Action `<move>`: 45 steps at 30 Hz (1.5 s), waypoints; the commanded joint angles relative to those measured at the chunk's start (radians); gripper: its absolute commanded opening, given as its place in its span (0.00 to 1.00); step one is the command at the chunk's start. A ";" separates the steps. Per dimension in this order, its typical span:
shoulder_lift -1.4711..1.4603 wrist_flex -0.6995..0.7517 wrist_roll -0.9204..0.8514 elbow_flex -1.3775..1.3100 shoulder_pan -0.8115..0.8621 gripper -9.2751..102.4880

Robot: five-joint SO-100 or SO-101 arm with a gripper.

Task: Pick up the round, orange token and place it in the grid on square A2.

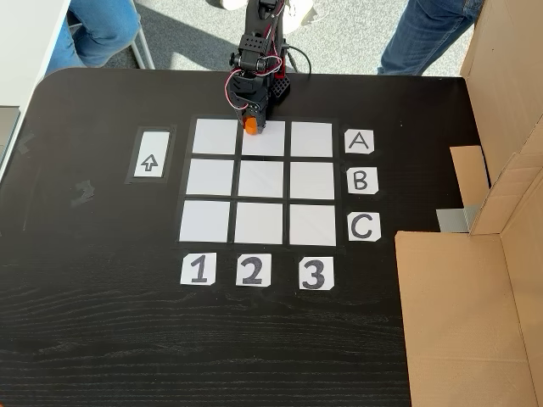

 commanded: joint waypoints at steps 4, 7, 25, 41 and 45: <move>0.002 -0.021 0.003 0.017 -0.005 0.25; 0.002 -0.023 0.003 0.018 0.000 0.31; 0.037 -0.054 0.121 -0.032 0.032 0.53; 0.037 -0.463 0.638 -0.453 0.252 0.56; 0.035 -0.552 0.807 -0.557 0.367 0.56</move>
